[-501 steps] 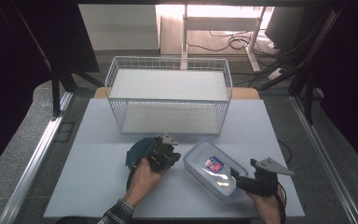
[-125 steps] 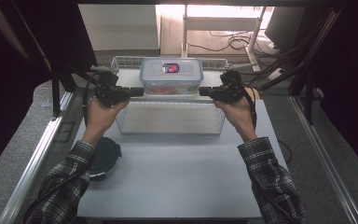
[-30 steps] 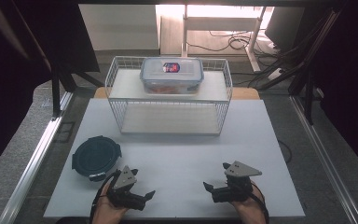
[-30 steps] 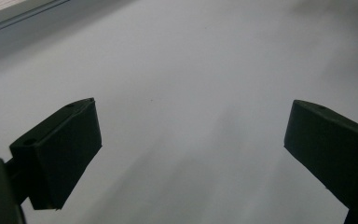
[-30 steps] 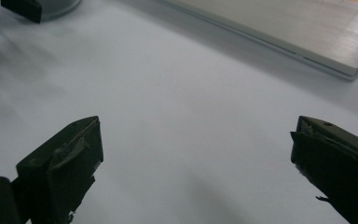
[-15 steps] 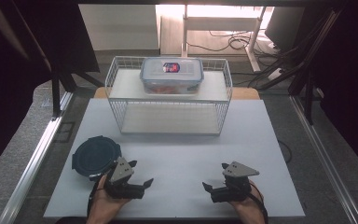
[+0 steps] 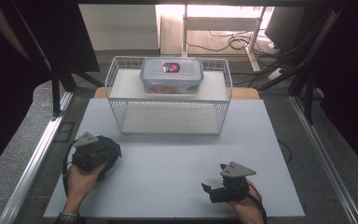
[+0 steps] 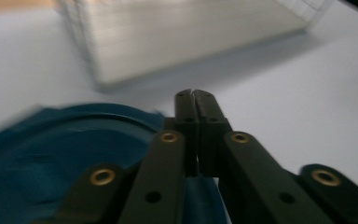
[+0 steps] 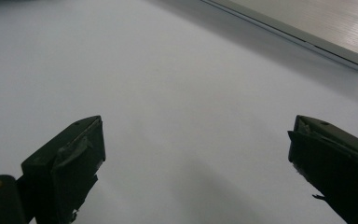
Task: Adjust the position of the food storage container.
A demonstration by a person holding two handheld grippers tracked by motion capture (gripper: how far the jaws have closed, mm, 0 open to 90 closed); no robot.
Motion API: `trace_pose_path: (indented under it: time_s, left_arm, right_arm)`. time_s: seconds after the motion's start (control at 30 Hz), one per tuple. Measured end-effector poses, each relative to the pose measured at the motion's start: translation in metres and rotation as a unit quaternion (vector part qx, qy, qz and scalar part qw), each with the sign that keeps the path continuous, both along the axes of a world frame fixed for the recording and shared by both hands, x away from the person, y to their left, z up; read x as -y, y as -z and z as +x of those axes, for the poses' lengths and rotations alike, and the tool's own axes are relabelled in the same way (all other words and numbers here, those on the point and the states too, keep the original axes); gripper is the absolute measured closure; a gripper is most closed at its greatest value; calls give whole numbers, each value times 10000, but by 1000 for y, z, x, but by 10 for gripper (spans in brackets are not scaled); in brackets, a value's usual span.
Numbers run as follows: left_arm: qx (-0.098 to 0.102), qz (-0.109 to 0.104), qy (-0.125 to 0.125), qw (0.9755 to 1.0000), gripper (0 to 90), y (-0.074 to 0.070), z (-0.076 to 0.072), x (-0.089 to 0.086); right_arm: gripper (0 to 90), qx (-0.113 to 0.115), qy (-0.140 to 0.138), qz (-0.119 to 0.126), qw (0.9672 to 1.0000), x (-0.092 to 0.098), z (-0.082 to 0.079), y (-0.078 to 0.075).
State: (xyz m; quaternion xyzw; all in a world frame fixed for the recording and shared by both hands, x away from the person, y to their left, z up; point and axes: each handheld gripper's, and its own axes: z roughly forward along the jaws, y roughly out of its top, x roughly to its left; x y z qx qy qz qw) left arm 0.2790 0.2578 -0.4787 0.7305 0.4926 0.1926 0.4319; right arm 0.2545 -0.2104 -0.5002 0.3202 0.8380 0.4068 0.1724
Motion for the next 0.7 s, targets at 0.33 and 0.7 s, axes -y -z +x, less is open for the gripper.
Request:
trace_pose_path:
  time_s: [0.33, 0.7]
  left_arm:
    - [-53, -160, -1225, 9923, 900, 8, -8, -83]
    - [-565, -51, -1454, 9877, 900, 37, -9, -107]
  right_arm:
    - [48, -75, -95, -104, 9999, -1, 1, 3]
    - [50, -158, -81, -126, 9998, 1, 3, 4]
